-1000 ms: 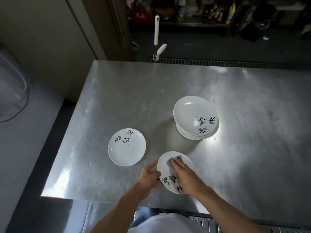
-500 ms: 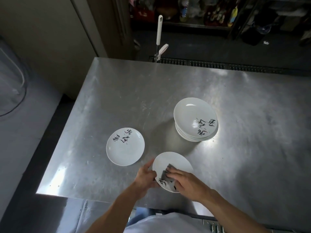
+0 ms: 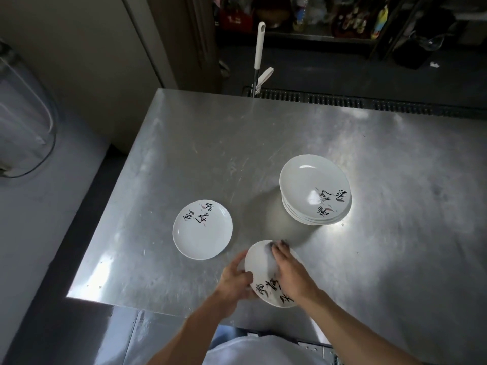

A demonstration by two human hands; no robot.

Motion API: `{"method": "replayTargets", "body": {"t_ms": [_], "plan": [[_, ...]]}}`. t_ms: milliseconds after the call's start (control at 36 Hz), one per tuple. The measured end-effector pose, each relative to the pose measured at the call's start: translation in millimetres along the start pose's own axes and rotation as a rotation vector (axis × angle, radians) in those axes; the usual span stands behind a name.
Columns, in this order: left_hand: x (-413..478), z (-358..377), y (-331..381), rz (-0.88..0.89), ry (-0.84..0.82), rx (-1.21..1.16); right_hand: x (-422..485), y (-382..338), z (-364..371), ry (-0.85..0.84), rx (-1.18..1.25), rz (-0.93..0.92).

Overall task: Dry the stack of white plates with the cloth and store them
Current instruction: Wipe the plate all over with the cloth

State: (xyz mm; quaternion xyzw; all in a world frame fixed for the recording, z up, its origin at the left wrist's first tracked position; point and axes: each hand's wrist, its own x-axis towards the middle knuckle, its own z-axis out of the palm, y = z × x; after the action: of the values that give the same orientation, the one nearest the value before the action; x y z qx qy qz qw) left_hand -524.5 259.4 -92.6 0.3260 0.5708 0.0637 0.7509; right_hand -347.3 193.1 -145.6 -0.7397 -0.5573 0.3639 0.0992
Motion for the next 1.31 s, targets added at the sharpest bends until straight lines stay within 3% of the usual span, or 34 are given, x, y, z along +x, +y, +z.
{"method": "replayTargets", "body": {"t_ms": [111,167,278,361,417,472,667,806,944,1056,1111,1194,1306], "plan": [[-1,4,4,-0.003,-0.015,0.038,-7,-3,13,-0.055,-0.215,-0.369],[-2,3,4,-0.01,-0.036,0.028,-5,1,7,-0.095,-0.12,-0.272],[-2,8,-2,-0.017,0.037,-0.034,0,7,6,-0.002,-0.088,0.015],[-7,27,-14,-0.031,0.198,-0.133,-1,-9,9,0.045,-0.026,0.056],[-15,37,-24,-0.059,0.164,-0.282,-2,-19,12,0.039,0.023,0.068],[-22,38,-27,-0.102,0.082,-0.278,-2,-27,11,0.027,0.112,0.095],[-2,5,-25,-0.072,0.135,-0.224,-13,-25,-3,-0.081,0.291,-0.114],[5,0,-25,-0.028,0.03,-0.197,-8,-15,-4,-0.006,0.095,-0.031],[0,-2,-25,0.026,-0.063,-0.171,-13,-23,5,-0.176,0.067,-0.353],[-1,-8,-30,-0.014,-0.052,-0.169,-4,-15,2,-0.006,0.038,-0.121],[-1,-8,-29,-0.006,-0.067,-0.157,-4,-21,1,-0.016,0.038,-0.204],[-4,-6,-26,0.0,-0.078,-0.15,-11,-28,9,-0.17,0.057,-0.419],[-10,-10,-29,-0.038,-0.085,-0.119,-12,-18,6,-0.177,-0.011,-0.382]]}}
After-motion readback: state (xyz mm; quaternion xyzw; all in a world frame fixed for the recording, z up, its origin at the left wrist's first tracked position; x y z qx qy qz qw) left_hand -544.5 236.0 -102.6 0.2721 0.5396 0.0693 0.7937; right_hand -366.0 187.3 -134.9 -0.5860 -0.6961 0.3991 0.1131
